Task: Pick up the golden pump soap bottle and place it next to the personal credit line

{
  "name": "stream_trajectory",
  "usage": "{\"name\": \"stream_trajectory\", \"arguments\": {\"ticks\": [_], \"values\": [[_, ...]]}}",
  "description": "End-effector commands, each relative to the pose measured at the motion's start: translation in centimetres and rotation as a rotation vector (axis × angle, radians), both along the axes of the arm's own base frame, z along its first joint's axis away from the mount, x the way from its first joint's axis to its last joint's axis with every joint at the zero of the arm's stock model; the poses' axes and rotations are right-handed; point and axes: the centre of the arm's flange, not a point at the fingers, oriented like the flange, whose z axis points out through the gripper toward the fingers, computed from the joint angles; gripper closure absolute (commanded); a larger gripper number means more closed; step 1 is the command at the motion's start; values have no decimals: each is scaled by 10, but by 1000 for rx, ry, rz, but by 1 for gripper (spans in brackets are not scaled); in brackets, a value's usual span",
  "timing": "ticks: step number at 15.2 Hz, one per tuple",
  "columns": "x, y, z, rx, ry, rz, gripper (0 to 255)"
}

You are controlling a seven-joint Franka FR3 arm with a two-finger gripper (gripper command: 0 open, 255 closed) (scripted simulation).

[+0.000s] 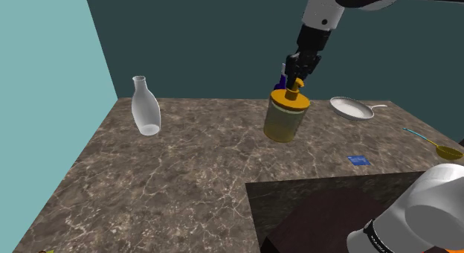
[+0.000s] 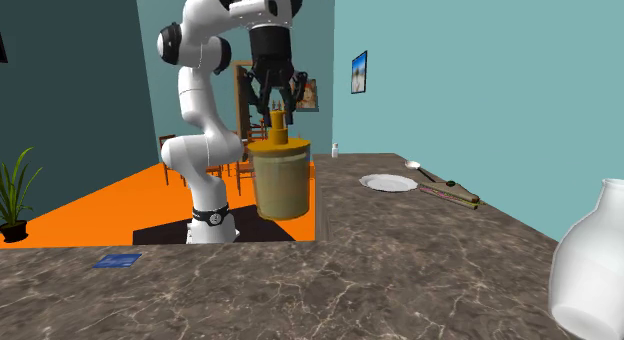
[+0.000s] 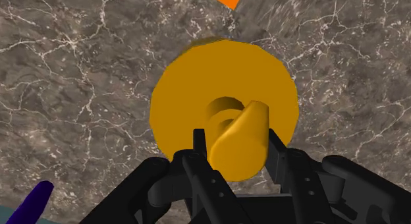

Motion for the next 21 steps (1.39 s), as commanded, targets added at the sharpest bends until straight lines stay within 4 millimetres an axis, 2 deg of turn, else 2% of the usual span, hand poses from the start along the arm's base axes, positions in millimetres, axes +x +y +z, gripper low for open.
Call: {"name": "stream_trajectory", "arguments": {"ticks": [1, 21], "values": [[-17, -20, 7, 1, -1, 2, 255], [-170, -226, 72, 1, -1, 2, 255]]}}
